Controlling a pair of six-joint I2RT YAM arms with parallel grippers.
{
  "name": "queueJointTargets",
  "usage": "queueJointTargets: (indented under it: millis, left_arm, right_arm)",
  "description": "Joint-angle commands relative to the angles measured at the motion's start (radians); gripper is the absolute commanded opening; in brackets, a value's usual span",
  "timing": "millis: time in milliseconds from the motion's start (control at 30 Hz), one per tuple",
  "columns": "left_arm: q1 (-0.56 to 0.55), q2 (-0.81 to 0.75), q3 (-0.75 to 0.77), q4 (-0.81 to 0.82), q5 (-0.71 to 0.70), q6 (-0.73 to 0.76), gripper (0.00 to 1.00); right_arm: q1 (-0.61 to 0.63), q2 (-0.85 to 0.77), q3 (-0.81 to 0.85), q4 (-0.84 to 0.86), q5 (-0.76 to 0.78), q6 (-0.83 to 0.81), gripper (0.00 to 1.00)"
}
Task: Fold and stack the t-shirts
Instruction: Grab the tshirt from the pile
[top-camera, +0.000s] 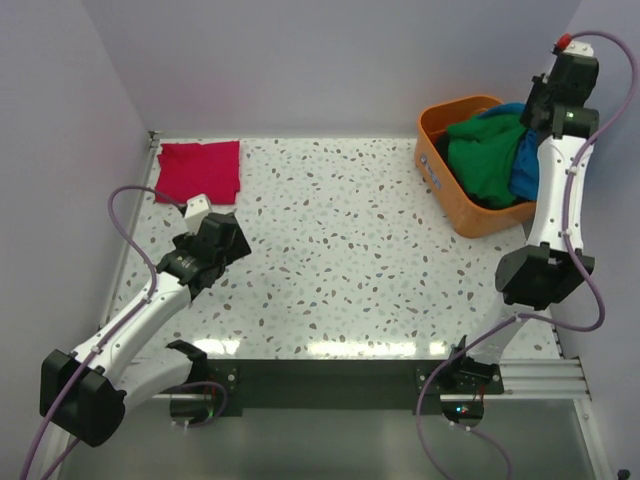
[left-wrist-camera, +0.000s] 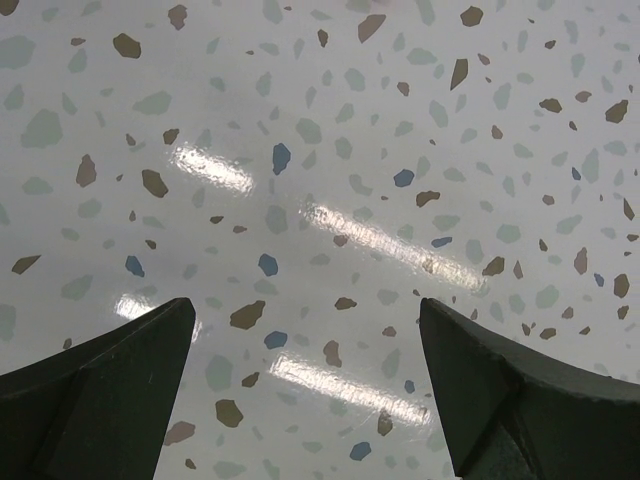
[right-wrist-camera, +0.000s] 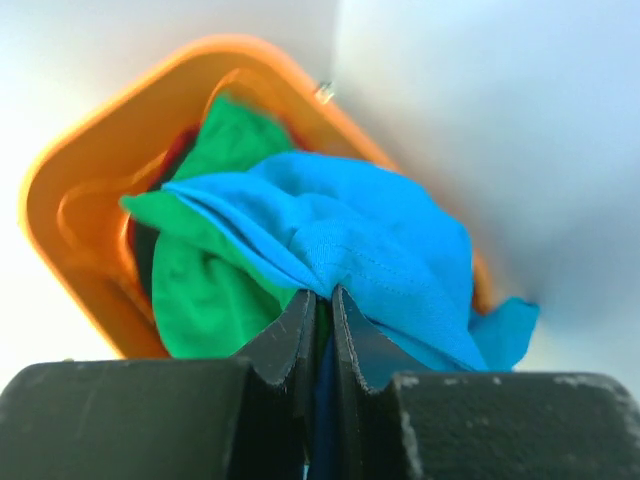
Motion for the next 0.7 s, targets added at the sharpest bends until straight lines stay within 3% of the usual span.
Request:
queueJointTargets:
  millis: [0, 67, 167, 233, 267, 400, 567, 667]
  left_arm:
    - [-0.003, -0.014, 0.009, 0.049, -0.002, 0.01, 1.0]
    - [-0.003, -0.011, 0.008, 0.051, 0.001, 0.011, 1.0]
    - [-0.003, -0.005, 0.003, 0.054, 0.004, 0.011, 1.0]
    - [-0.003, -0.001, 0.003, 0.052, 0.004, 0.011, 1.0]
    - [-0.003, 0.001, 0.003, 0.052, -0.001, 0.013, 1.0]
    - [-0.003, 0.009, 0.003, 0.062, -0.004, 0.011, 1.0]
    - [-0.003, 0.019, 0.003, 0.066, -0.001, 0.016, 1.0]
    - [-0.003, 0.024, 0.001, 0.063, -0.002, 0.016, 1.0]
  right_arm:
    - [0.0, 0.026, -0.065, -0.017, -0.164, -0.003, 0.0]
    - [0.0, 0.033, -0.122, -0.02, -0.24, 0.0, 0.0]
    - [0.0, 0.046, -0.179, -0.019, -0.224, -0.001, 0.04]
    - [0.0, 0.047, -0.19, -0.026, -0.201, -0.001, 0.17]
    - [0.0, 0.044, -0.196, -0.029, -0.184, -0.001, 0.3]
    - [0.0, 0.02, -0.204, -0.035, -0.158, -0.007, 0.61]
    - [0.0, 0.004, -0.208, -0.054, -0.173, 0.014, 0.62]
    - [0.0, 0.03, -0.202, -0.091, -0.098, 0.046, 0.62]
